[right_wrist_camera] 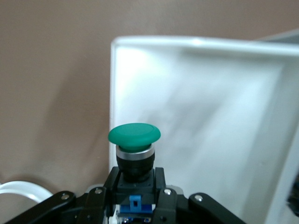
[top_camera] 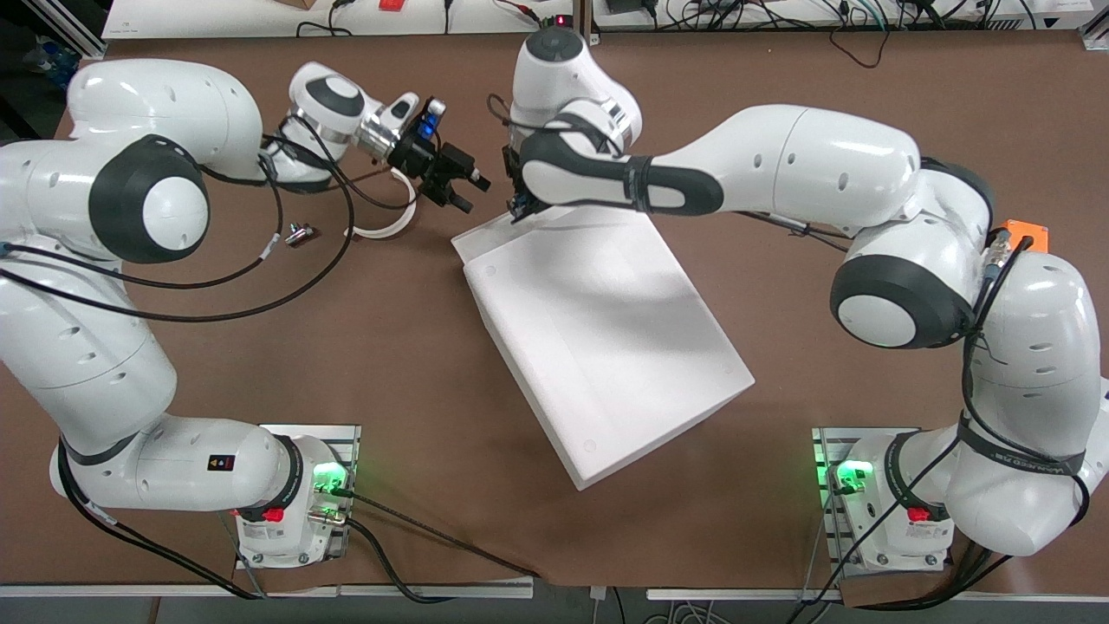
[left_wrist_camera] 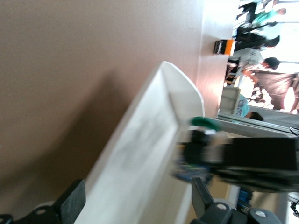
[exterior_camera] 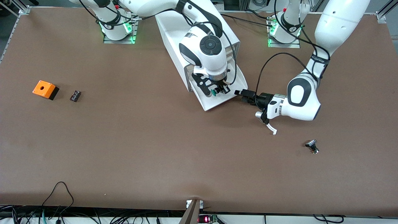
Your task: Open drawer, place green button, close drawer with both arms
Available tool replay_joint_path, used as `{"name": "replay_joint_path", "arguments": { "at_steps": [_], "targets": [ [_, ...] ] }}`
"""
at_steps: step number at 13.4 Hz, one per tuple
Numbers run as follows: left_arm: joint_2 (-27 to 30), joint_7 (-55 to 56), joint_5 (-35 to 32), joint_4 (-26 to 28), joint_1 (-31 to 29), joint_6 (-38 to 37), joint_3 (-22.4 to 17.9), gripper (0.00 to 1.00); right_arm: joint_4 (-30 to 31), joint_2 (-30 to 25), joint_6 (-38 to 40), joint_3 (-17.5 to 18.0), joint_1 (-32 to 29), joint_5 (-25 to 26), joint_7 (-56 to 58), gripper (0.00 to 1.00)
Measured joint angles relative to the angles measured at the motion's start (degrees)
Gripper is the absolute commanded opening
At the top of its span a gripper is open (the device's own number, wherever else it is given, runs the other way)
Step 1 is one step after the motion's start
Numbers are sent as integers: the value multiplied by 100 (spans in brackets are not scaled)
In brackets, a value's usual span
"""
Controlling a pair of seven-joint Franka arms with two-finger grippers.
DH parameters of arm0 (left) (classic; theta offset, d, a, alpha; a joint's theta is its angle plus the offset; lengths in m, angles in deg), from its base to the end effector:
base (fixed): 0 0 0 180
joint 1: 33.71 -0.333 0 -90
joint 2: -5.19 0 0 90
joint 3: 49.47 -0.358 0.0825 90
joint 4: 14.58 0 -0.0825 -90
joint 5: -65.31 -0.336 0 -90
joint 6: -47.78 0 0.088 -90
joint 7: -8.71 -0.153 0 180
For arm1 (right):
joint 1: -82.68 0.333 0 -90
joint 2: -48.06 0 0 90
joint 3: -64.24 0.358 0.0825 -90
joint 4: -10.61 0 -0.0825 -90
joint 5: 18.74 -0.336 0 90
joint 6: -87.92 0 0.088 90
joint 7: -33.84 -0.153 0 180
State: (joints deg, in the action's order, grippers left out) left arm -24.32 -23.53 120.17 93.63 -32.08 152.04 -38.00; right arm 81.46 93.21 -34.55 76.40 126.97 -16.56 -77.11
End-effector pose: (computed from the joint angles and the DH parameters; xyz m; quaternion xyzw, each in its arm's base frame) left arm 0.5310 -0.2204 0.2861 0.8538 -0.1037 -0.1807 0.4772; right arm 0.4561 0.6017 0.3200 -0.8735 0.4792 0.0488 0.0701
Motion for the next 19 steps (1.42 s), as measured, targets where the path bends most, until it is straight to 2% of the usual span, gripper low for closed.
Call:
{"name": "replay_joint_path", "arguments": {
  "at_steps": [4,5,6,7,11,14,16,19],
  "targets": [
    [212,2139,-1322,-1300,-12,-1109,-5,100,60,306,-231,-7,202,327,-475,2],
    [218,2552,-1636,-1639,-12,-1354,-5,100,60,330,-261,-23,200,328,-510,20],
    [222,2911,-1918,-1937,-13,-1568,-5,100,59,332,-270,-36,193,328,-543,50],
    [223,3244,-2188,-2195,-14,-1751,-6,100,48,331,-277,-43,178,328,-572,99],
    [222,4329,-3547,-2966,53,-2302,56,100,-122,258,-236,-114,49,328,-598,100],
    [222,4535,-4834,-3588,315,-2800,86,100,-542,64,309,-119,-350,328,-452,100],
    [215,4541,-5752,-3874,495,-2859,87,100,-739,-164,687,-113,-683,306,326,100],
    [168,4641,-6047,-4058,577,-2716,79,100,-782,-583,1243,-116,-1231,101,1876,100]
  ]
}}
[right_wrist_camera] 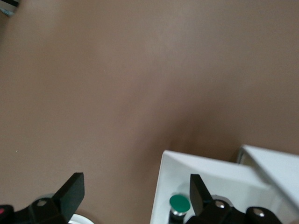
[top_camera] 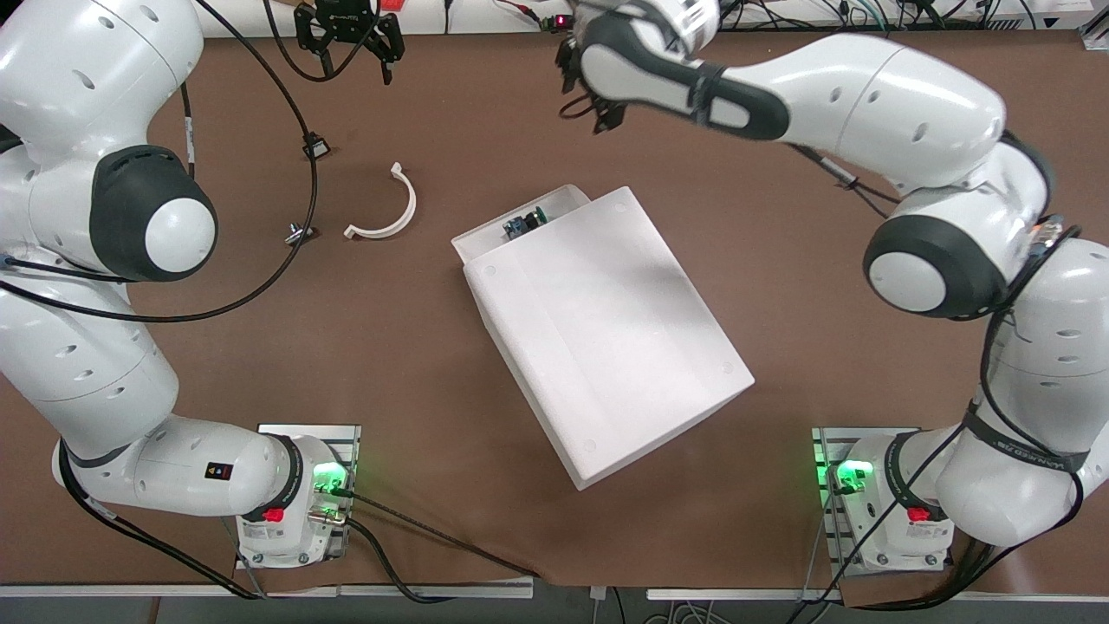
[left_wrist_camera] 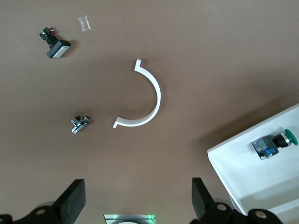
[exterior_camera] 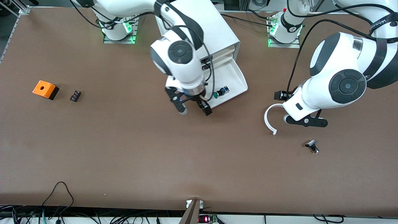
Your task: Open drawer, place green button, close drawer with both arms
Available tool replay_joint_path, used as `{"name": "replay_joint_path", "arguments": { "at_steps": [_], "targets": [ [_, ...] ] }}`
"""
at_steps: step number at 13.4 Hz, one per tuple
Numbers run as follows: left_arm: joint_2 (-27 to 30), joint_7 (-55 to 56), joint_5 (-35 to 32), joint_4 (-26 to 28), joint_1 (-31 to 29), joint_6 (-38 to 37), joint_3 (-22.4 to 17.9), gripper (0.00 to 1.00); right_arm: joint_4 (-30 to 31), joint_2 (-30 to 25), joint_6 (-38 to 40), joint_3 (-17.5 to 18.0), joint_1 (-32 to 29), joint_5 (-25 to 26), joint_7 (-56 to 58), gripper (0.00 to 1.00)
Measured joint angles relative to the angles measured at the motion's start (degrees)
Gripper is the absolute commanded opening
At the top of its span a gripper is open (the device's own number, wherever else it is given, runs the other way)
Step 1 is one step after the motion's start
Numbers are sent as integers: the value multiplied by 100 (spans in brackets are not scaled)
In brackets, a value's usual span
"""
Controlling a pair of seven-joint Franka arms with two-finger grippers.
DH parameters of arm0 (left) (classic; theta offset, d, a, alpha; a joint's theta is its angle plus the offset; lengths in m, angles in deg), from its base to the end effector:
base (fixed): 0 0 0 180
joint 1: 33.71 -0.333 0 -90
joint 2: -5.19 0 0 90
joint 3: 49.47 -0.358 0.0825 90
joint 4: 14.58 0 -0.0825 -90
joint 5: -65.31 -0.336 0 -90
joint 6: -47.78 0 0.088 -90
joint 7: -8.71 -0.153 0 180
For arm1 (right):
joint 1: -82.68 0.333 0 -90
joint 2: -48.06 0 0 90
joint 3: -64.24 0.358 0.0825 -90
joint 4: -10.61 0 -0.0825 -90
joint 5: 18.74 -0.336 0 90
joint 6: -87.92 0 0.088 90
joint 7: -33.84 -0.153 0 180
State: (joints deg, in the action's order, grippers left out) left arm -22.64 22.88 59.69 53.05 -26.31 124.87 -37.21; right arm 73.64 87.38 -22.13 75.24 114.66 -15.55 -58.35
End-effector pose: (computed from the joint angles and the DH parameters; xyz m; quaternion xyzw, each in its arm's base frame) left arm 0.5954 -0.1624 0.4925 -0.9872 0.0397 0.1486 0.0431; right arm 0.5770 0.4691 0.4320 -0.8987 0.4313 0.0020 0.0794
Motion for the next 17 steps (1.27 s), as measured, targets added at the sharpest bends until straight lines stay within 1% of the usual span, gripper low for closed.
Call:
{"name": "replay_joint_path", "arguments": {
  "at_steps": [2,4,6,8,10,13,15,17],
  "targets": [
    [-61,297,-2,-3,1,206,-7,100,0,-279,364,-5,-451,-159,1125,100],
    [-155,1118,58,47,19,620,11,100,12,-483,549,-7,-929,-318,2358,100],
    [-207,1814,91,334,91,1167,92,100,18,-610,942,-14,-1400,-612,3358,100],
    [-207,2128,93,775,172,1839,137,99,76,-725,1208,-18,-1845,-708,4157,100],
    [-189,2491,98,1291,183,2603,218,99,328,-949,1248,-28,-2244,-729,4988,100],
    [-77,3026,100,2377,190,3738,476,99,834,-1408,1301,-67,-2757,-738,6190,100],
    [11,3622,100,3162,204,4630,665,99,1223,-1746,1315,-218,-2938,-738,6773,100],
    [45,4143,100,3861,266,5595,759,99,1655,-2107,1301,-421,-2967,-739,7124,100]
  ]
}}
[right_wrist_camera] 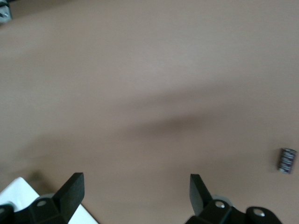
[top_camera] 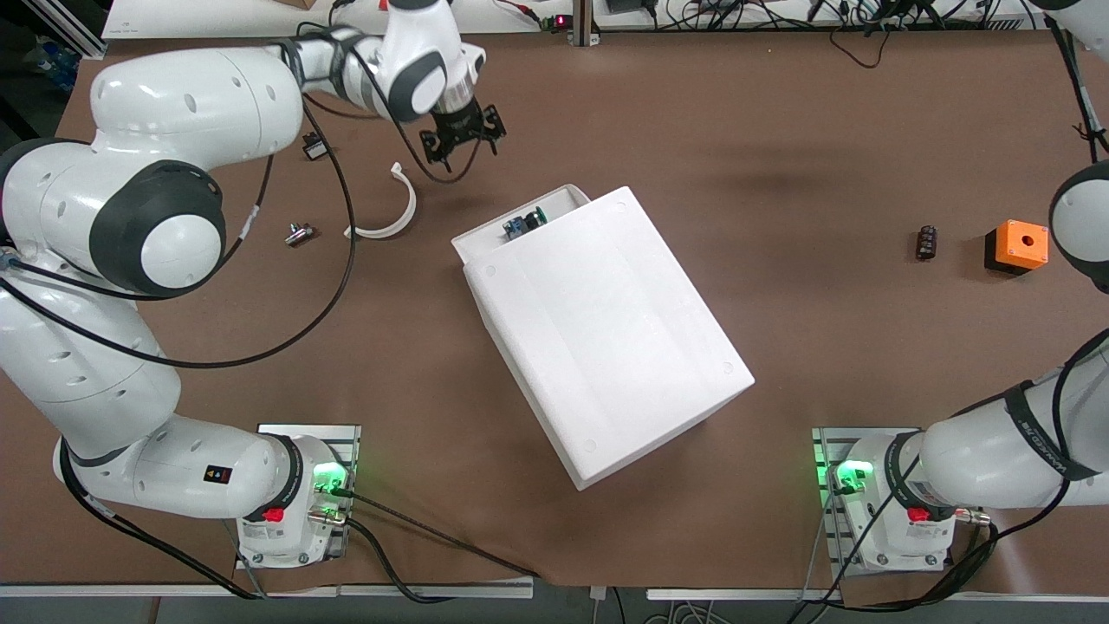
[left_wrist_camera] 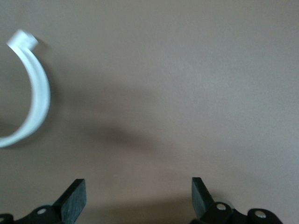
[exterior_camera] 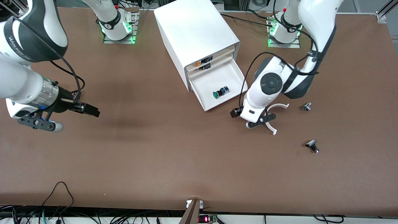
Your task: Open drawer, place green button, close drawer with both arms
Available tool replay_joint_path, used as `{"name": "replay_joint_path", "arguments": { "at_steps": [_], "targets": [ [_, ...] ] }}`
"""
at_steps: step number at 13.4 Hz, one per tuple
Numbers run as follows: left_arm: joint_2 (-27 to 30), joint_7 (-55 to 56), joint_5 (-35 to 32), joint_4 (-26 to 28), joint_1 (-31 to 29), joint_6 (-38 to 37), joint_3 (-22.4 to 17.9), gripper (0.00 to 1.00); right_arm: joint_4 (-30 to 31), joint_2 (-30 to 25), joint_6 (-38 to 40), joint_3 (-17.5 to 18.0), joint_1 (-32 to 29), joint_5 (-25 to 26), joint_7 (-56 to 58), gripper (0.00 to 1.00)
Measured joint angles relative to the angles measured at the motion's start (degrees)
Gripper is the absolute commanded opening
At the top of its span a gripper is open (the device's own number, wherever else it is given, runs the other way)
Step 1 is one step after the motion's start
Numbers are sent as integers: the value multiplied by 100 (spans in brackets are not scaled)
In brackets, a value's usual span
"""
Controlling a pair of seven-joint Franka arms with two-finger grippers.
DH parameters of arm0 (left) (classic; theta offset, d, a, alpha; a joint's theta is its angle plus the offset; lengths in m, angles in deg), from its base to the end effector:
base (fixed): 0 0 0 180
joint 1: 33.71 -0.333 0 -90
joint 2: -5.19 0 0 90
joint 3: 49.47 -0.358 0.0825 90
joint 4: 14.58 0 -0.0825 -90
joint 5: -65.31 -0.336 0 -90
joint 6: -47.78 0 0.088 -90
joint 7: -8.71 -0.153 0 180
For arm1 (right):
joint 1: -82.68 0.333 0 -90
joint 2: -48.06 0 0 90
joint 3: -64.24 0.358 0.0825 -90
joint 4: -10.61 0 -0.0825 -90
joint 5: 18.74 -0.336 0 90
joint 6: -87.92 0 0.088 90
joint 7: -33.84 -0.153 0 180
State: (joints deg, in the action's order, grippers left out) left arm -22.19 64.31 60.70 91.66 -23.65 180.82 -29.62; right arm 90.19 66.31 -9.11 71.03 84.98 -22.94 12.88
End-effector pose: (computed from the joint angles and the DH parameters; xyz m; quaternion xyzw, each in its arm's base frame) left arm 0.5529 -0.2927 0.3022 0.9756 0.2137 -0.0255 0.0426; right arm 0.6124 0.0973 0.5308 -0.9923 0.1107 0.0199 0.0515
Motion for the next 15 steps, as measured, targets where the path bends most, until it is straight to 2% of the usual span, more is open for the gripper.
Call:
{"name": "replay_joint_path", "arguments": {
  "at_steps": [2,4,7,11,15],
  "targets": [
    [3,425,0,377,135,432,31,99,427,-382,-50,-124,1,0,317,100],
    [-2,694,0,514,287,531,38,99,703,-693,-51,-211,2,4,503,100],
    [-27,773,0,607,340,634,38,99,1029,-1144,10,-278,2,147,607,100],
    [-31,943,0,743,527,640,43,99,1813,-1998,2,-280,4,475,788,100],
    [-31,1240,0,780,814,652,49,99,2342,-2571,-19,-299,-65,512,967,100]
  ]
}}
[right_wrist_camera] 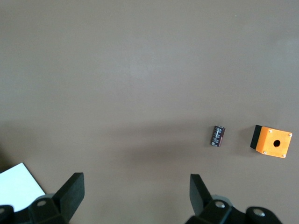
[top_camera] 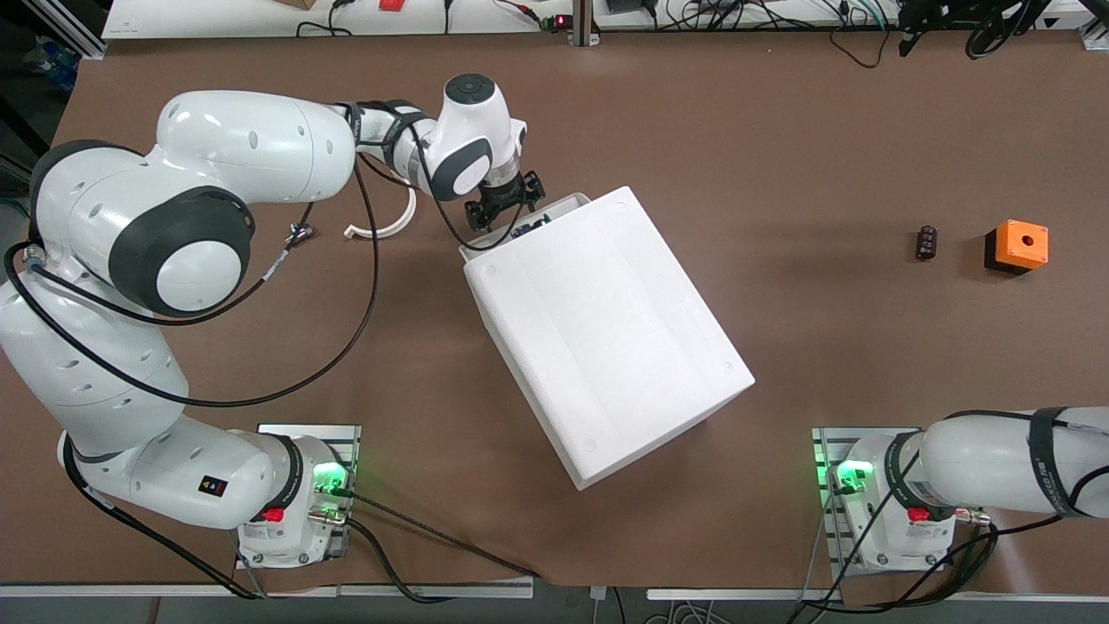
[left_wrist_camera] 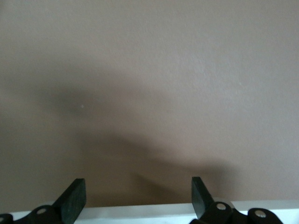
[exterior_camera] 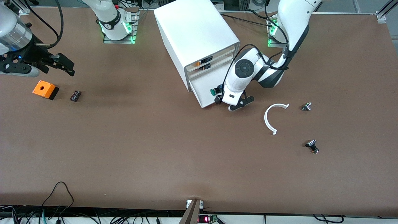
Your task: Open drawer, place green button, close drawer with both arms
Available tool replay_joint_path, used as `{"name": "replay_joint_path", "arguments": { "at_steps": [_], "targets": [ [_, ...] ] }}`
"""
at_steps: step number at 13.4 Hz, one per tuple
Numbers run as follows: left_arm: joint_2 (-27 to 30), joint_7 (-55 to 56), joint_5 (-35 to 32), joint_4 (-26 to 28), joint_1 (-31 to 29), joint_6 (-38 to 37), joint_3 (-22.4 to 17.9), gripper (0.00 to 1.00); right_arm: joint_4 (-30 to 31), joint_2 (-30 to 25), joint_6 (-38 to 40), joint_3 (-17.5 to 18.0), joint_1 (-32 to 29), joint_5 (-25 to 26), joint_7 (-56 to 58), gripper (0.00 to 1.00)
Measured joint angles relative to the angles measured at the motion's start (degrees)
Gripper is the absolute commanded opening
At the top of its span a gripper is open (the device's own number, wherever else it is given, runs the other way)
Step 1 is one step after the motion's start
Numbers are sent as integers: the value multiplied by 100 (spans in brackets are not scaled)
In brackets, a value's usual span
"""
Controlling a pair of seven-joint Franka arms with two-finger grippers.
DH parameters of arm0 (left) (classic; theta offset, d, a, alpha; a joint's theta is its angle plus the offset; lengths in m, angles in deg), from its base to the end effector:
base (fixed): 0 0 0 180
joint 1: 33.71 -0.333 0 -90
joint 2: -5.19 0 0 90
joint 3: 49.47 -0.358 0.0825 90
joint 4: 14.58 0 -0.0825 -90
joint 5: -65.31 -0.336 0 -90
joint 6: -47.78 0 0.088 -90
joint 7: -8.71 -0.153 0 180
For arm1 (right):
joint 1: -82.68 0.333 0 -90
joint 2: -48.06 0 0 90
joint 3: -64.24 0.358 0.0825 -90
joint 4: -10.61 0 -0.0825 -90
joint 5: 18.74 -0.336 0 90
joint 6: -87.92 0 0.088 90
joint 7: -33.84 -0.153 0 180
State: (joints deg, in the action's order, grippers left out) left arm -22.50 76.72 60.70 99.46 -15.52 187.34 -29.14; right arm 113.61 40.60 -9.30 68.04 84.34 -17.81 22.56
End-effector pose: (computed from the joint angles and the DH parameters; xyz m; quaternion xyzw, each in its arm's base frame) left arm 0.4749 -0.3613 0.2588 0.9686 0.2422 -0.0456 0.0311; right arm 0.4681 0.0445 0.5979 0.9986 -0.0501 0.0162 0.0101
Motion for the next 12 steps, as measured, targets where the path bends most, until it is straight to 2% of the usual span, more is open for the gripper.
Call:
{"name": "replay_joint_path", "arguments": {
  "at_steps": [5,12],
  "targets": [
    [0,333,0,60,144,-7,323,99,310,-392,-31,5,-97,0,129,100],
    [1,847,0,174,158,-7,816,99,318,-403,42,88,-96,11,156,100]
  ]
}}
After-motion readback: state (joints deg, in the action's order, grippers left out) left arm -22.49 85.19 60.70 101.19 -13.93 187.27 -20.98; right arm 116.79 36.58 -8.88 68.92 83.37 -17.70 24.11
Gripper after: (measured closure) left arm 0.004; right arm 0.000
